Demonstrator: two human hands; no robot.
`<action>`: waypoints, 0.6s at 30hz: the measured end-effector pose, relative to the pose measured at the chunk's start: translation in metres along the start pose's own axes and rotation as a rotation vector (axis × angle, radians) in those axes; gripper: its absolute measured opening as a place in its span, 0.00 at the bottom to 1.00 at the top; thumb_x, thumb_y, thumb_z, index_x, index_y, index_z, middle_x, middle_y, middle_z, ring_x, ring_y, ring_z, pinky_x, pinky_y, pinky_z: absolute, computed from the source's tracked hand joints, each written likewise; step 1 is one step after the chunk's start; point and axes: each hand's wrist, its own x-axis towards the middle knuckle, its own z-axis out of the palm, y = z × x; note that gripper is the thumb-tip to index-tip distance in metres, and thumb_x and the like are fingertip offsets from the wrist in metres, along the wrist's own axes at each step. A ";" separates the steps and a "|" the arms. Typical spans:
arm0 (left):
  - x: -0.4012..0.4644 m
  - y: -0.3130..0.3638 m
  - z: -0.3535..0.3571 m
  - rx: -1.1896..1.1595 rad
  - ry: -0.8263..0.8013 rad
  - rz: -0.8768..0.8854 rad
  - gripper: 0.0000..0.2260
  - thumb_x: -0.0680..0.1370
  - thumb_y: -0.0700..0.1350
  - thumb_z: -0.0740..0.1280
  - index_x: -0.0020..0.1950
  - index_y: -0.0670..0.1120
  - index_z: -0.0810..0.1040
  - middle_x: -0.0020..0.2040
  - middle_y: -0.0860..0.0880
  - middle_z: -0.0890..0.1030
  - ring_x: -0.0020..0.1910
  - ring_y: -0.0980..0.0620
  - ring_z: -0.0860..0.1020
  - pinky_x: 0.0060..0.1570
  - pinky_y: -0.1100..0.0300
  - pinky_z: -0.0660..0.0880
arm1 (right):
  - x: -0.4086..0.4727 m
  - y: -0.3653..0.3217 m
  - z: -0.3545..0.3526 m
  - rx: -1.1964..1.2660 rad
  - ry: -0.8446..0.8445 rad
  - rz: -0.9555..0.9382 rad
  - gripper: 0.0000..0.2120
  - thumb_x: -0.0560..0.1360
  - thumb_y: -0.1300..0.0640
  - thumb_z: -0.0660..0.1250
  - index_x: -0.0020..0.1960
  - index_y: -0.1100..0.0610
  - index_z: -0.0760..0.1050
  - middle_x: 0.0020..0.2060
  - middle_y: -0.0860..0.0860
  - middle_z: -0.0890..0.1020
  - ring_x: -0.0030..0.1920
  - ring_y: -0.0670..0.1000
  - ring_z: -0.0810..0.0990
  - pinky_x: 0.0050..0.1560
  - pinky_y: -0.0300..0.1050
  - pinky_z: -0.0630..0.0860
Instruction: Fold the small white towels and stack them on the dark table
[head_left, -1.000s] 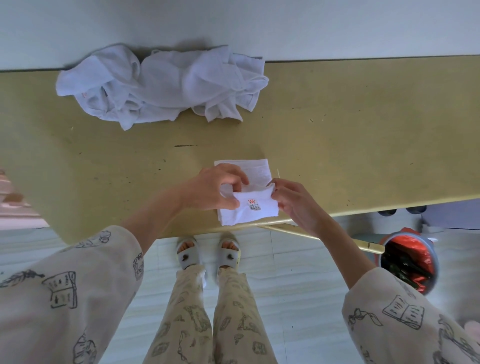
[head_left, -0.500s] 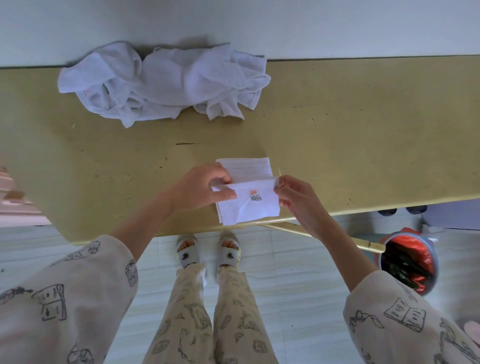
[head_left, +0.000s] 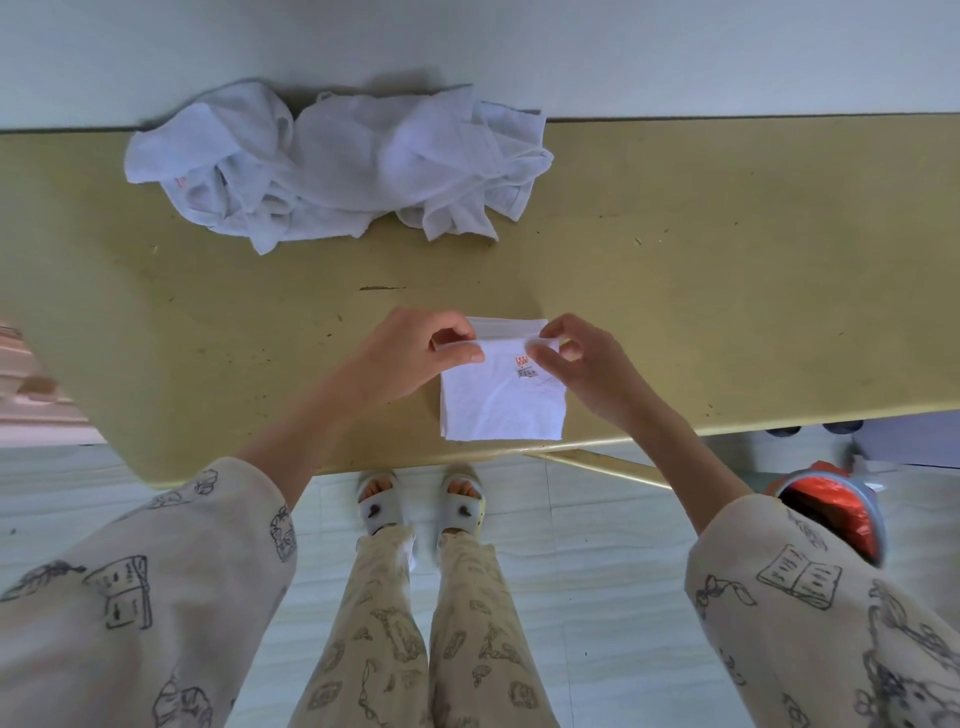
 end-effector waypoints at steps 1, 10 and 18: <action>0.001 -0.003 0.001 0.004 0.003 -0.016 0.05 0.75 0.48 0.68 0.45 0.48 0.79 0.35 0.58 0.76 0.31 0.63 0.72 0.33 0.74 0.66 | 0.004 0.001 -0.001 0.036 0.009 0.018 0.08 0.75 0.54 0.66 0.39 0.48 0.70 0.39 0.47 0.78 0.41 0.48 0.75 0.40 0.37 0.68; 0.015 -0.024 0.015 -0.032 0.054 -0.199 0.09 0.77 0.42 0.64 0.54 0.41 0.80 0.38 0.53 0.78 0.34 0.59 0.73 0.37 0.67 0.68 | 0.020 0.014 0.013 0.155 0.133 0.201 0.06 0.74 0.61 0.66 0.40 0.52 0.75 0.37 0.48 0.79 0.40 0.50 0.76 0.47 0.46 0.74; 0.034 -0.028 0.021 -0.039 0.174 -0.219 0.11 0.77 0.42 0.65 0.59 0.43 0.76 0.47 0.51 0.77 0.42 0.56 0.74 0.36 0.77 0.66 | 0.035 0.018 0.018 0.106 0.264 0.202 0.07 0.75 0.63 0.65 0.52 0.60 0.77 0.41 0.53 0.78 0.43 0.49 0.74 0.44 0.38 0.69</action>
